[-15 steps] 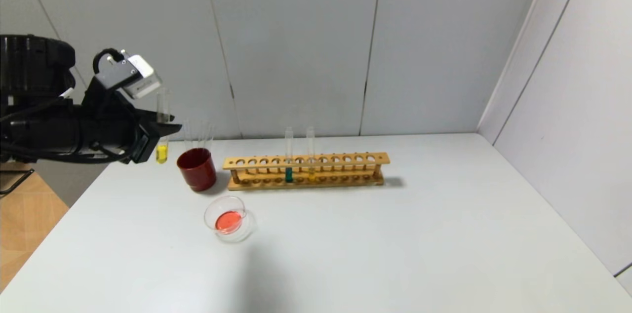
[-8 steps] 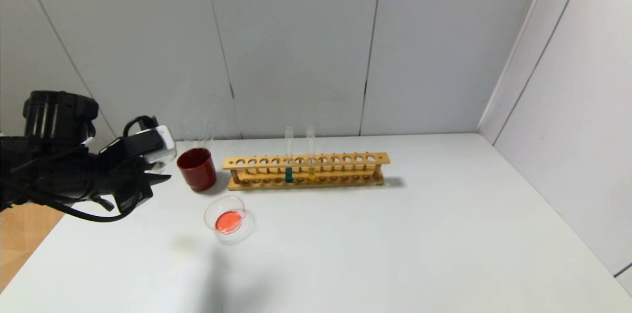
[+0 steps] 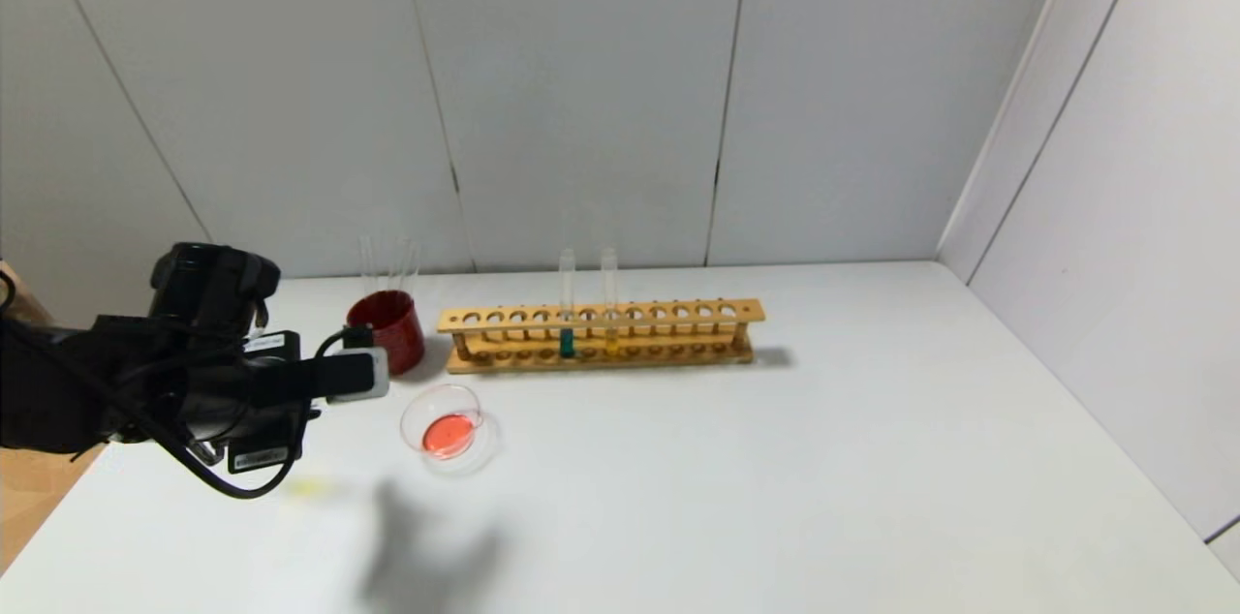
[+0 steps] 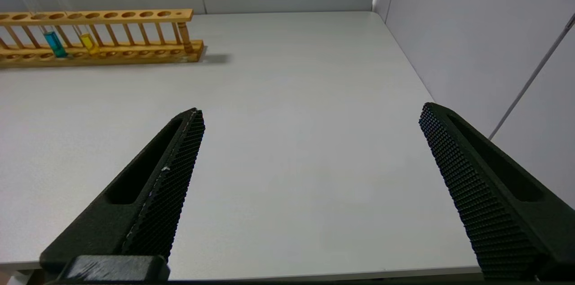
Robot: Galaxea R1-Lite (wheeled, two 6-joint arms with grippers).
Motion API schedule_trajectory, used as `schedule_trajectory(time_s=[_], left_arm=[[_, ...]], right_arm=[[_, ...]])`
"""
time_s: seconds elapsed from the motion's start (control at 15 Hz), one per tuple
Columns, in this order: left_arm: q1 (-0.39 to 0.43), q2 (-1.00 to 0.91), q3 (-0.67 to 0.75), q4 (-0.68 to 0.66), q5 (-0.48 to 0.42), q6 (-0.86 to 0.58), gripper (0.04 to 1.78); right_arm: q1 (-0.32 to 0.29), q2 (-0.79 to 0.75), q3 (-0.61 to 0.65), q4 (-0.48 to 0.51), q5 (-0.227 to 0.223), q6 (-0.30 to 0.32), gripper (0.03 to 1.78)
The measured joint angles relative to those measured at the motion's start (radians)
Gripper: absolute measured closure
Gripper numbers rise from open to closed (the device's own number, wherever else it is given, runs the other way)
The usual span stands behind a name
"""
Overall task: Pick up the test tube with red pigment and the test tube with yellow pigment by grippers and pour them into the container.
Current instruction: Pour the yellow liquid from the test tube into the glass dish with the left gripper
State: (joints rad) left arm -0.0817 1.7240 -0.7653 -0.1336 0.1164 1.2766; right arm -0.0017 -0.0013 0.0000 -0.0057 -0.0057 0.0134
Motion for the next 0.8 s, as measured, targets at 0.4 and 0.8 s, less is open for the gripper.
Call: schedule_trajectory(time_s=[0.4, 0.8], left_arm=[[-0.073, 0.097, -0.026, -0.049, 0.081, 0.04, 1.5], [-0.108, 0.153, -0.058, -0.05, 0.175, 0.118, 1.5]], right_arm=[[0.0, 0.0, 0.0, 0.0, 0.0, 0.0, 0.06], [0.0, 0.0, 0.0, 0.0, 0.0, 0.0, 0.06]])
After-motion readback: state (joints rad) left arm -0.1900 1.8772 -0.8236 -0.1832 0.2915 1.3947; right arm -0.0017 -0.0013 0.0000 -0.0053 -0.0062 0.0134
